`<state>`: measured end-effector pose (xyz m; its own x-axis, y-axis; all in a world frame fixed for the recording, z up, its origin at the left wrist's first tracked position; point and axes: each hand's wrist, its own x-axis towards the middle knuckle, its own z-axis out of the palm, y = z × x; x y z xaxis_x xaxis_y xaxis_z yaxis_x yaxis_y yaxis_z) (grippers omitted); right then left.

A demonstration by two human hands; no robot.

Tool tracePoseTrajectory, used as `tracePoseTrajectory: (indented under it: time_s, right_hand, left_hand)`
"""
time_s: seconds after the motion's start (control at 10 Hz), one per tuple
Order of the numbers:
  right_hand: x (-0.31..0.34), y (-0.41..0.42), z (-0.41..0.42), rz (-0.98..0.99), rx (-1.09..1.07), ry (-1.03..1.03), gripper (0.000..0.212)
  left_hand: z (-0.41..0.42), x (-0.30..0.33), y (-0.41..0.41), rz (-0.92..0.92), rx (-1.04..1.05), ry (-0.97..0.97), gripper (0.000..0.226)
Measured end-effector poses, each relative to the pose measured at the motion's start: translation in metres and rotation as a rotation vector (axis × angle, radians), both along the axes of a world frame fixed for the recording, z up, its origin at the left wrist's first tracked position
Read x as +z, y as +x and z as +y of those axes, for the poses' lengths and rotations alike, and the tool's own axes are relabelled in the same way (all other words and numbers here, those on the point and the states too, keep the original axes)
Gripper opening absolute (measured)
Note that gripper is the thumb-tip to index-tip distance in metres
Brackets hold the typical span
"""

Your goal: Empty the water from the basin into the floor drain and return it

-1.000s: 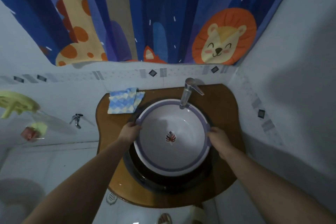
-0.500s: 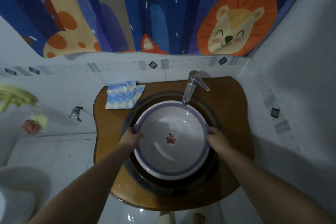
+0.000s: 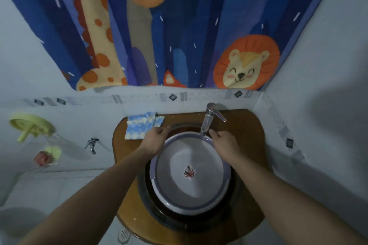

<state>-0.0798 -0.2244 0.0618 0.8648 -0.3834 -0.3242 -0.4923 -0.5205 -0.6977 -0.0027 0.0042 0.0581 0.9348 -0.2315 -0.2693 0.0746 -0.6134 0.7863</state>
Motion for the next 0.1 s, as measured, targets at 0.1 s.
tracePoseTrajectory:
  time_s: [0.1]
  right_hand:
    - [0.0397, 0.0071, 0.0177, -0.208, 0.046, 0.054, 0.052]
  left_hand:
    - [-0.0126, 0.0465, 0.0013, -0.119, 0.004, -0.021, 0.053]
